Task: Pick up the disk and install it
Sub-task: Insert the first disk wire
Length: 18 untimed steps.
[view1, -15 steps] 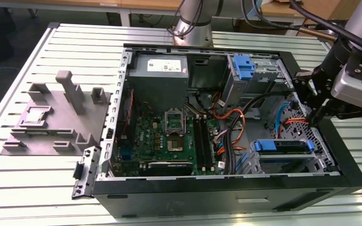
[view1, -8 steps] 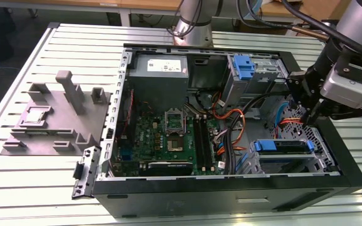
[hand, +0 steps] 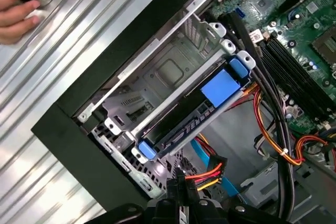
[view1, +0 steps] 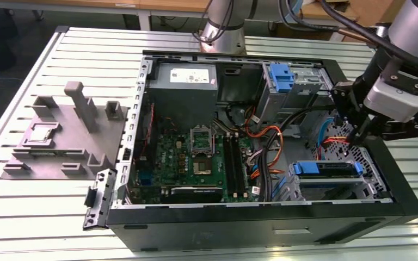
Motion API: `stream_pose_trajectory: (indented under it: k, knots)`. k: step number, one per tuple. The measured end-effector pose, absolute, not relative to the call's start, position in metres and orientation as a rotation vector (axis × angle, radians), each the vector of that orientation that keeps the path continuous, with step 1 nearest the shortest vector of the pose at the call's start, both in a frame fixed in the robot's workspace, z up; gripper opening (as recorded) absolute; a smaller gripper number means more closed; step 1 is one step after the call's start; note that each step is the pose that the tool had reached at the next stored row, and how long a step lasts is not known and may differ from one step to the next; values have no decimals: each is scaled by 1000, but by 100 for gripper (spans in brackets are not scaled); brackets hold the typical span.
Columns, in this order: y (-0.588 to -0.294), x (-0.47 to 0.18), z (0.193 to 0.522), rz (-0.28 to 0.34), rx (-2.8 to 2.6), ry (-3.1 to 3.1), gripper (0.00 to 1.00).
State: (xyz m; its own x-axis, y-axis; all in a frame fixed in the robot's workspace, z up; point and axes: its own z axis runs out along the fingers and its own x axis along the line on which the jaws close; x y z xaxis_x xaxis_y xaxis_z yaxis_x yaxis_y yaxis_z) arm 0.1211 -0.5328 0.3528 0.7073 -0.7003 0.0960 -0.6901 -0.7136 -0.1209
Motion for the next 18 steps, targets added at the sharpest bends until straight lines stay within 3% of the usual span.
stream_pose_trajectory:
  k: [5, 18]
  knots:
    - [-533, 122, 353, -140, -2845, 1185, 17]
    - [-534, 125, 351, -141, -2801, 1296, 17]
